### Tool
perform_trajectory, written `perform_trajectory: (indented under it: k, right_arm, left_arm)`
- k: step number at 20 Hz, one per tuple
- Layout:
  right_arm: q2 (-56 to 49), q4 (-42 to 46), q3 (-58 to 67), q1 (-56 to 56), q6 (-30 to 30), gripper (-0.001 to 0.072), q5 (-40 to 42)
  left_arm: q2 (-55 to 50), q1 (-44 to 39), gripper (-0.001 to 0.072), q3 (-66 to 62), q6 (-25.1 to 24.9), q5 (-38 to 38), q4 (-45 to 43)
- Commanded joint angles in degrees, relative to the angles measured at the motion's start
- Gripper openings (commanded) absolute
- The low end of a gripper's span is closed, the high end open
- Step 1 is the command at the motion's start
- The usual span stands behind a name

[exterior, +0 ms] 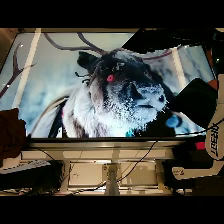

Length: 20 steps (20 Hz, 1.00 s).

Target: Fold the clothes and pants, and hang the long-sleeved shirts on hangers.

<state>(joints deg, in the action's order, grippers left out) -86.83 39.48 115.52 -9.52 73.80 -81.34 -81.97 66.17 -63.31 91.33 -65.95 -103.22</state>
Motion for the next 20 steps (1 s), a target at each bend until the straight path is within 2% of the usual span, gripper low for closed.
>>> perform_trajectory:
  k: [1, 3, 5, 8, 9, 10, 11, 15, 20]
  right_arm:
    - [0.04, -0.02, 0.00, -0.04, 0.02, 0.0694, -0.02]
    - [0.04, 0.00, 0.00, -0.04, 0.02, 0.0695, -0.02]
    - [0.04, 0.00, 0.00, -0.04, 0.02, 0.0694, -0.02]
    - [0.04, -0.02, 0.00, -0.04, 0.02, 0.0694, -0.02]
    - [0.04, -0.02, 0.00, -0.04, 0.02, 0.0694, -0.02]
    - [0.04, 0.00, 0.00, -0.04, 0.02, 0.0694, -0.02]
    - [0.04, 0.00, 0.00, -0.04, 0.02, 0.0694, 0.00]
    - [0.04, 0.00, 0.00, -0.04, 0.02, 0.0694, -0.02]
    - [0.04, -0.02, 0.00, -0.04, 0.02, 0.0695, -0.02]
  left_arm:
    - [-3.28, 0.22, 0.0702, 0.15, 0.00, 4.02, 2.10]
    - [-3.61, 0.22, 0.0700, 0.15, 0.00, 5.57, 4.98]
    - [-3.58, 0.22, 0.0576, 0.13, 0.00, 6.47, 8.09]
    - [-3.56, 0.22, 0.0564, 0.13, 0.00, 6.34, 12.15]
    - [-3.52, 0.22, 0.0511, 0.13, -0.02, 5.86, 13.64]
    - [-3.17, 0.22, 0.0293, 0.13, -0.09, 5.53, 14.82]
    - [-2.38, 0.04, 0.0011, 0.13, -0.61, 5.55, 15.74]
    - [5.25, -1.73, 0.0021, 0.02, -0.02, 11.06, 18.64]
    - [20.68, -3.48, 0.0020, -0.33, -0.46, 29.59, 38.36]
